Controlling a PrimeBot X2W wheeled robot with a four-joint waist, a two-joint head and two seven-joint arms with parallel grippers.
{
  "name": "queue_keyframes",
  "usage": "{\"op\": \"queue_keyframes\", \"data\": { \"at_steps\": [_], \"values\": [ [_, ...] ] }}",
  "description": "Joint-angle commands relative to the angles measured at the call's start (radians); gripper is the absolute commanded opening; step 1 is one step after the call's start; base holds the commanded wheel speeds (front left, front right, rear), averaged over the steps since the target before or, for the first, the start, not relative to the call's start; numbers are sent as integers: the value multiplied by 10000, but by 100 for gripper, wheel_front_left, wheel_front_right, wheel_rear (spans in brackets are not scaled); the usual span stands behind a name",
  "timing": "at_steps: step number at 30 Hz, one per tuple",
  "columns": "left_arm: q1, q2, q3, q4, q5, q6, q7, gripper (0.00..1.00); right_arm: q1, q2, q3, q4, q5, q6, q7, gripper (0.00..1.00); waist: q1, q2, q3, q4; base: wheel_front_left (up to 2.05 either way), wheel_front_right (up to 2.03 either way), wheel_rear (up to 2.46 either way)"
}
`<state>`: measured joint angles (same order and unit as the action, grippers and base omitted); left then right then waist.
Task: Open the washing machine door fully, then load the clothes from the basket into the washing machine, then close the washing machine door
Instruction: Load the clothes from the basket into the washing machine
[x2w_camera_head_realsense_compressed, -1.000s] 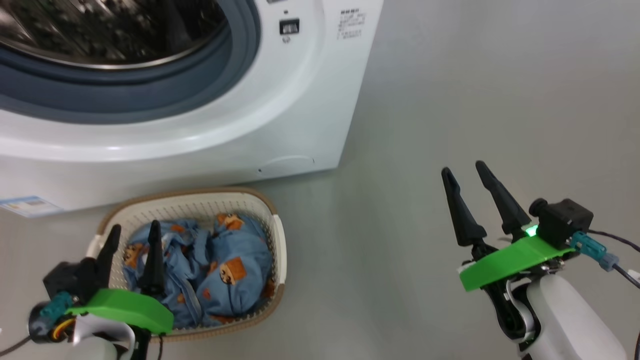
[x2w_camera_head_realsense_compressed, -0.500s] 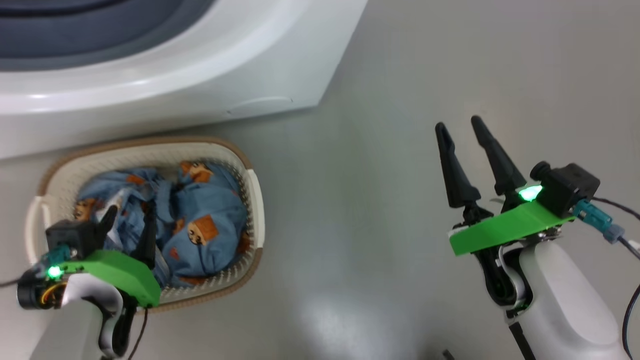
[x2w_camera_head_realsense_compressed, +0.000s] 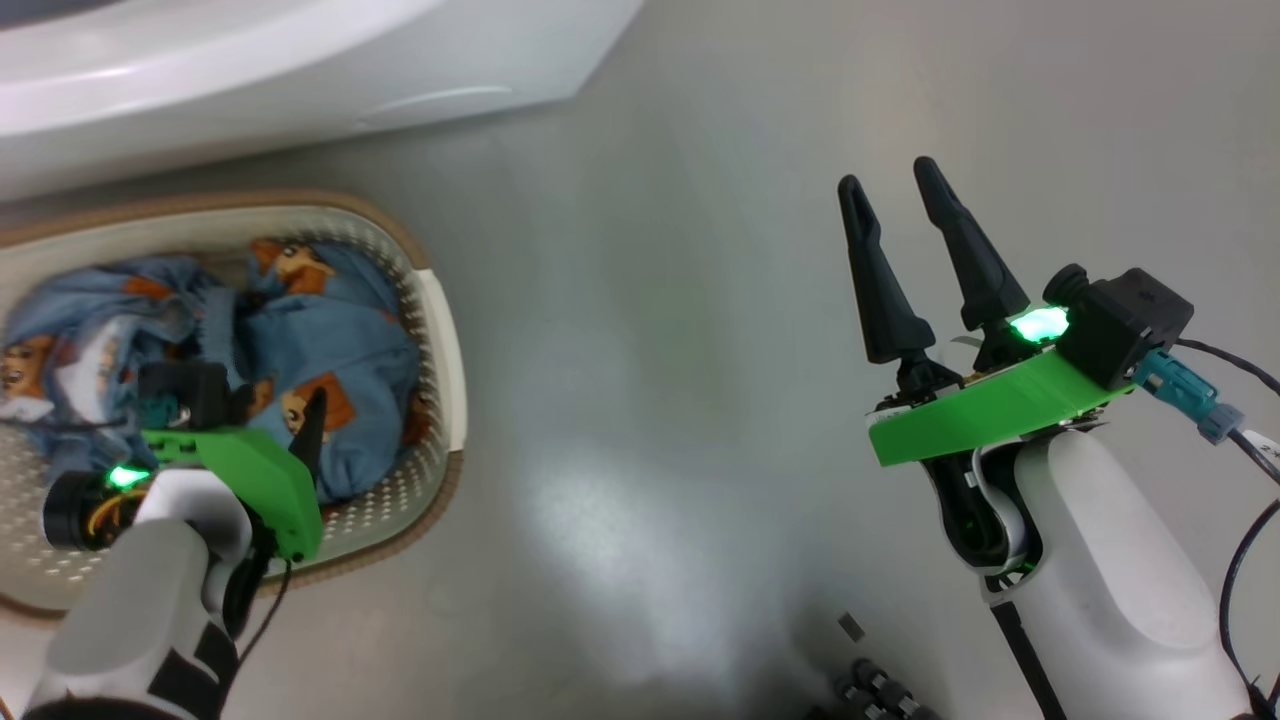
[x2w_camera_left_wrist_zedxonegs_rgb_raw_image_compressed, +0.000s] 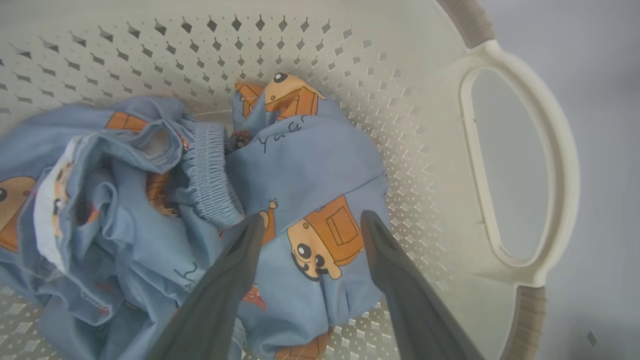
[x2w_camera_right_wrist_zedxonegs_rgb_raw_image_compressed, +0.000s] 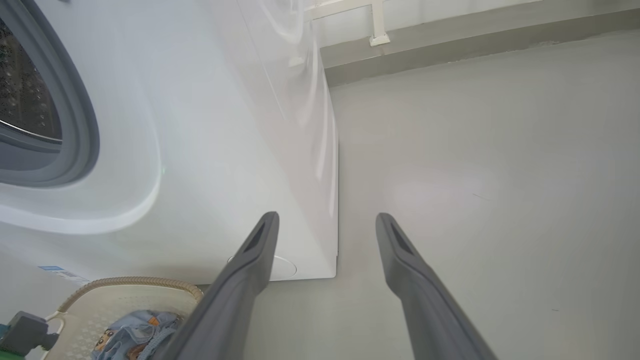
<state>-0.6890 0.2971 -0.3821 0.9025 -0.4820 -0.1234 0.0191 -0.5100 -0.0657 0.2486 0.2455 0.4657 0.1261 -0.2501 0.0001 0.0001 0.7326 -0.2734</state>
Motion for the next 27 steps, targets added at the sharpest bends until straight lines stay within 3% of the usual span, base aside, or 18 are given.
{"op": "queue_keyframes", "data": {
  "at_steps": [1,14,18,19,20,21,27],
  "values": [
    [-316,296,76,300,89,-48,63,100,61,69,215,-260,-29,46,-117,100,-1,-1,622,-479,0,0,0],
    [-1751,645,-637,2259,131,-70,476,100,-100,149,440,-436,262,46,-117,100,-1,-1,1381,-1175,0,0,0],
    [-2213,714,-623,3051,135,437,850,100,-95,152,527,-498,430,46,-117,100,-1,-1,1474,-1318,0,0,0],
    [-2269,710,-602,3146,118,553,856,88,-95,152,541,-499,451,46,-117,100,-1,-1,1472,-1340,0,0,0],
    [-2307,705,-594,3227,108,643,860,32,-95,152,552,-495,469,46,-117,100,-1,-1,1462,-1358,0,0,0],
    [-2332,698,-584,3289,90,697,846,0,-95,152,559,-488,485,46,-117,100,-1,-1,1446,-1371,0,0,0],
    [-2203,619,-549,3512,-118,467,496,0,-89,153,501,-427,490,46,-117,100,-1,-1,1118,-1310,0,0,0]
  ]
}}
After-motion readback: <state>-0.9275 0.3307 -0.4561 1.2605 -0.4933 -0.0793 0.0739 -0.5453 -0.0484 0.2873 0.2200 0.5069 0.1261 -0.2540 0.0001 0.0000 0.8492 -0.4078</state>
